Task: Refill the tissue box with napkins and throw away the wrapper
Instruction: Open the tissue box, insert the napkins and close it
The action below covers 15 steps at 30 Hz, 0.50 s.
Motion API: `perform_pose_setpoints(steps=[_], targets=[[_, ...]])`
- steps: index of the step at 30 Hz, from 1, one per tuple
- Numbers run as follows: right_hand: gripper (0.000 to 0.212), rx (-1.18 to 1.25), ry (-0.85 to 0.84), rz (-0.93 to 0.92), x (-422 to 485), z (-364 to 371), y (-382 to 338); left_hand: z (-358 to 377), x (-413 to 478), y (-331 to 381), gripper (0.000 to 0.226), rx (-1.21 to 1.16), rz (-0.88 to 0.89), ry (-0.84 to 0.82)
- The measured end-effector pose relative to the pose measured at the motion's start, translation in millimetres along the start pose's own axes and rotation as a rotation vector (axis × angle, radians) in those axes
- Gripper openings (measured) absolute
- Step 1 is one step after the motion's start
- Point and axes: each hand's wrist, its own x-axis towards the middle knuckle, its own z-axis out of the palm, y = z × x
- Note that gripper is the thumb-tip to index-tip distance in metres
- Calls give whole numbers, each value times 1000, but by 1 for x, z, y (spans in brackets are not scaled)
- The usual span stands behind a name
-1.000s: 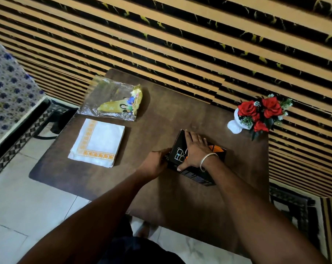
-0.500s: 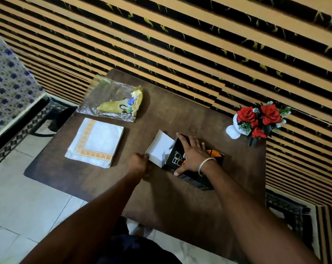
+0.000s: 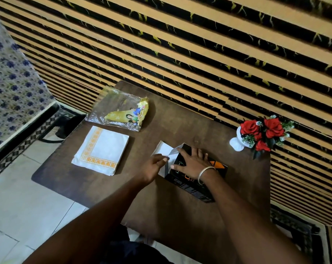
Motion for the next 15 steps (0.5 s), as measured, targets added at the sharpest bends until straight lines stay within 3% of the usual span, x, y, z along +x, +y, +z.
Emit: perform_pose_setpoints(steps=[5, 9, 11, 15], targets=[[86, -22, 36, 15, 2, -3, -2, -10, 9, -4, 37, 104, -92, 42], [100, -19, 29, 24, 7, -7, -1, -13, 2, -19, 21, 358, -124, -73], [109, 8, 16, 23, 12, -10, 0, -11, -2, -26, 30, 400, -94, -93], [127, 29, 8, 24, 22, -18, 4, -2, -4, -22, 72, 454, -109, -98]])
